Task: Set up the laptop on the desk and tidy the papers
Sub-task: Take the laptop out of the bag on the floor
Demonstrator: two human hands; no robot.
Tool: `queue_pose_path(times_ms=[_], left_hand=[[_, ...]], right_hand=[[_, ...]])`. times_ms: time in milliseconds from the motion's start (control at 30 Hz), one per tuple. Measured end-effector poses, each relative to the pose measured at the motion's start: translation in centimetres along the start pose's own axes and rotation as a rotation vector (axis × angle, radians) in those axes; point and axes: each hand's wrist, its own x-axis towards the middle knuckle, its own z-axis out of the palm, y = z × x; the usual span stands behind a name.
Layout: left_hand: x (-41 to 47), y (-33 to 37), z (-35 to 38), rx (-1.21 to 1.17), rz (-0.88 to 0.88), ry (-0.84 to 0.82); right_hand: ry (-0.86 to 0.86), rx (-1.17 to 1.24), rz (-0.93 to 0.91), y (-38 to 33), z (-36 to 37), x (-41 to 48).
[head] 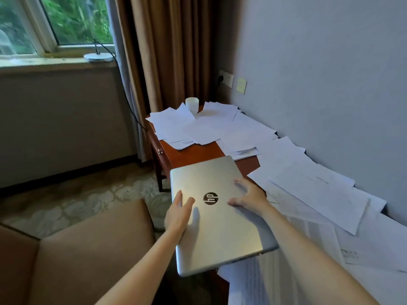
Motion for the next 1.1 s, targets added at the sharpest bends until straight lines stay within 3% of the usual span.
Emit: queue_pose_path(times_ms=[433, 667, 1100], left_hand=[[10.1, 1.1, 4.9, 0.059, -0.109, 0.06], [15.0, 2.0, 6.8, 0.069, -0.164, 0.12], [18.0, 2.6, 9.7, 0.093, -0.194, 0.038]], right_hand=[[-0.18, 0.053, 0.089, 1.7, -0.6, 13.3], [-0.149, 0.034, 0.097, 2.3, -0.6, 19.6], [-0.12, 0.037, 0.154, 5.0, -0.7, 24.8]])
